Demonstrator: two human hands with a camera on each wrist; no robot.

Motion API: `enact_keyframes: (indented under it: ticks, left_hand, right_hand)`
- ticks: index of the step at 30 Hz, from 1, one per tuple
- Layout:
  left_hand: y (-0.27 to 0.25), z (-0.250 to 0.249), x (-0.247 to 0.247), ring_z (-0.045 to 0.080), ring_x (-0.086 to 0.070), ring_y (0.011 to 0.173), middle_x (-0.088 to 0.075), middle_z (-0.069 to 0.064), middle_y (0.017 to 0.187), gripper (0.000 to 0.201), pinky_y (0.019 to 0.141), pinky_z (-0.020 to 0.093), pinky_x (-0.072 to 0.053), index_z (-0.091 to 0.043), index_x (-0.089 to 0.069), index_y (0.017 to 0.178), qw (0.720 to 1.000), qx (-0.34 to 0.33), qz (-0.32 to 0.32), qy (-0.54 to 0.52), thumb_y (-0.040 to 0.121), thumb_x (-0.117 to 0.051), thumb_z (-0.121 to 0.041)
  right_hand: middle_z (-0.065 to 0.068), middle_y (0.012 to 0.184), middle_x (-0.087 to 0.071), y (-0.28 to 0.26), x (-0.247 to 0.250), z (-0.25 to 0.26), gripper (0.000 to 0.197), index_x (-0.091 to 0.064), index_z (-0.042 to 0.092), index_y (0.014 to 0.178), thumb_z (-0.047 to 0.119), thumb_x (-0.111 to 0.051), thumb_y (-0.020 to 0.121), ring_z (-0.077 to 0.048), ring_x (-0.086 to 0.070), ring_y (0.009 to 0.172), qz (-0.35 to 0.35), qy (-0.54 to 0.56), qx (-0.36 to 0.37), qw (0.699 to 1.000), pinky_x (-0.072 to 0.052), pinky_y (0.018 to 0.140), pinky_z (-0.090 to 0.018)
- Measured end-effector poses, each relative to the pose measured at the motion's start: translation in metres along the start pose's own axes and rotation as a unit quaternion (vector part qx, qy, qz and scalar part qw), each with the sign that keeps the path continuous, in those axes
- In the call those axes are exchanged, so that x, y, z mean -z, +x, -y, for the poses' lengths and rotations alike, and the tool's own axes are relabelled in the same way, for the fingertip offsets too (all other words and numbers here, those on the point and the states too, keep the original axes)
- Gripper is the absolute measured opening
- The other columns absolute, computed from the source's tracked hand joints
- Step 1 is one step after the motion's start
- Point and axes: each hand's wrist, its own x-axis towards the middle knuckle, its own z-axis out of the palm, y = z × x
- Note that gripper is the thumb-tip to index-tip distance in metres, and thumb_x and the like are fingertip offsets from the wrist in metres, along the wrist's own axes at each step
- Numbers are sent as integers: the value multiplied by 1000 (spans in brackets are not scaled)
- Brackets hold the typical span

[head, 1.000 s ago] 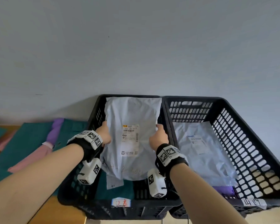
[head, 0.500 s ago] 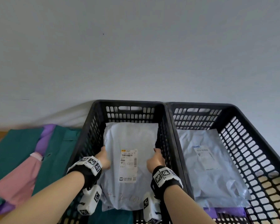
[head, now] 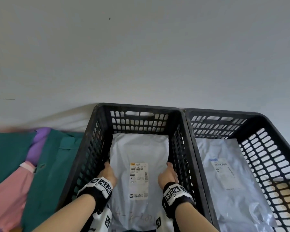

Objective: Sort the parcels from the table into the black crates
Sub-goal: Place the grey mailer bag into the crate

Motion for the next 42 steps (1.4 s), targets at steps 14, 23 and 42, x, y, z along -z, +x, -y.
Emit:
enact_keyframes:
  ticks: [14, 23, 42]
  left_hand:
    - [-5, -15, -48, 29, 19, 144, 30, 3, 154, 56, 114, 57, 3, -43, 14, 146, 956, -203, 28, 212, 100, -18, -46]
    - [9, 4, -62, 35, 31, 138, 46, -2, 141, 61, 113, 58, 10, -52, 24, 139, 958, -186, 53, 213, 93, -15, -64]
    - [-36, 8, -49, 28, 22, 143, 34, 5, 152, 67, 113, 60, 1, -36, 17, 147, 959, -141, 90, 229, 99, -29, -43]
  right_hand:
    - [-4, 149, 37, -1, -37, 5, 71, 12, 34, 150, 55, -27, 95, -27, 27, 142, 103, -391, 272, 873, 17, 114, -48]
    - [-6, 138, 48, 11, -52, -5, 81, 17, 35, 148, 61, -33, 90, -31, 30, 140, 106, -434, 252, 859, 13, 115, -52]
    - [-9, 145, 43, -27, -43, -19, 94, 15, 34, 149, 67, -45, 84, -29, 34, 138, 153, -427, 278, 847, 17, 113, -49]
